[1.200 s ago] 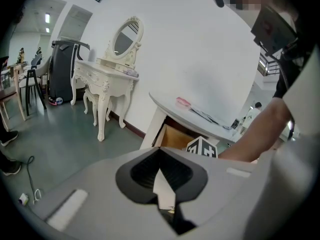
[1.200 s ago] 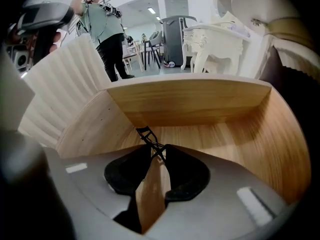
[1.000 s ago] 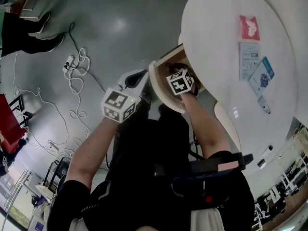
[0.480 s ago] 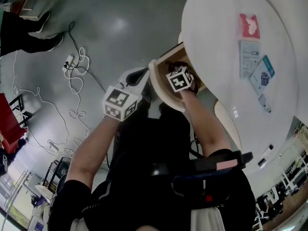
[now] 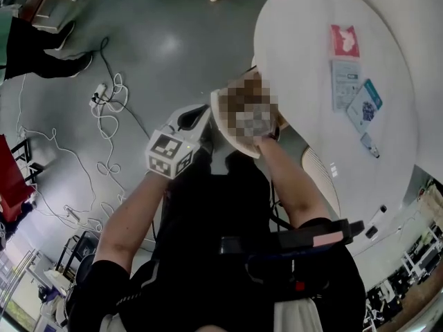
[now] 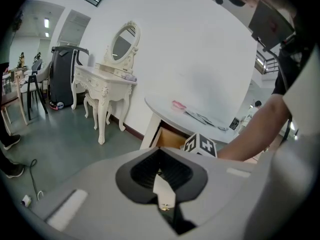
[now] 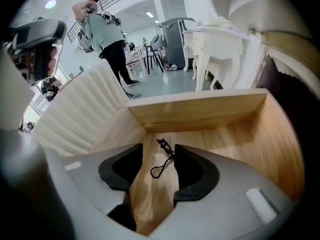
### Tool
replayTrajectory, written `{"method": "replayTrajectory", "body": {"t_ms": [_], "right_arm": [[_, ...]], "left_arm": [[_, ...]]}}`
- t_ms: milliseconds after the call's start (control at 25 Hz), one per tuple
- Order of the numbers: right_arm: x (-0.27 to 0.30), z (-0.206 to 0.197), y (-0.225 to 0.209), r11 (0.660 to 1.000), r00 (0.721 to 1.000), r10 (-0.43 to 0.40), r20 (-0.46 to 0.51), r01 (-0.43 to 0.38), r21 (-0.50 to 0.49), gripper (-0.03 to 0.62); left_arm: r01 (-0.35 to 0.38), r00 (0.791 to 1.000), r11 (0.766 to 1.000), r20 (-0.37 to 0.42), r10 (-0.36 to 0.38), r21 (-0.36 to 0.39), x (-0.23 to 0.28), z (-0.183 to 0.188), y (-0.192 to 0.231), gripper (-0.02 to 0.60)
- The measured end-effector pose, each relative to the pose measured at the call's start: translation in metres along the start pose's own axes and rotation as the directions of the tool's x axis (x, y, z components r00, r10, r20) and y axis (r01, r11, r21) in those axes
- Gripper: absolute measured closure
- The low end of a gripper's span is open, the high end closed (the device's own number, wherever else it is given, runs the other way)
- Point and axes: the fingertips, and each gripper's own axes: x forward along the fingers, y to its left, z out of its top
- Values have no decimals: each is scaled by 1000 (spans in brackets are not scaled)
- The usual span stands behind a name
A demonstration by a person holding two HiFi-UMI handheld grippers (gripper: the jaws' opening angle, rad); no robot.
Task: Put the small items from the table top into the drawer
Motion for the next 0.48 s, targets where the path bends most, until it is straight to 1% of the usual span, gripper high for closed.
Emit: {"method": "replayTrajectory", "body": {"t_ms": [120,240,480], "right_arm": [[-21,7,5,999,1000,-10,20,10,-41,463],[-41,13,10,999,999,-11,45,13,-49,475],[-83,30,27,997,993,0,117,9,-78,524]], "left_arm": [[2,1000,1000,5,-2,7,-9,5,-9,580],[0,1000,1000,13,0,5,-19,11,-19,580],[3,999,1000,42,-4,20,-37,28,-34,580]]}}
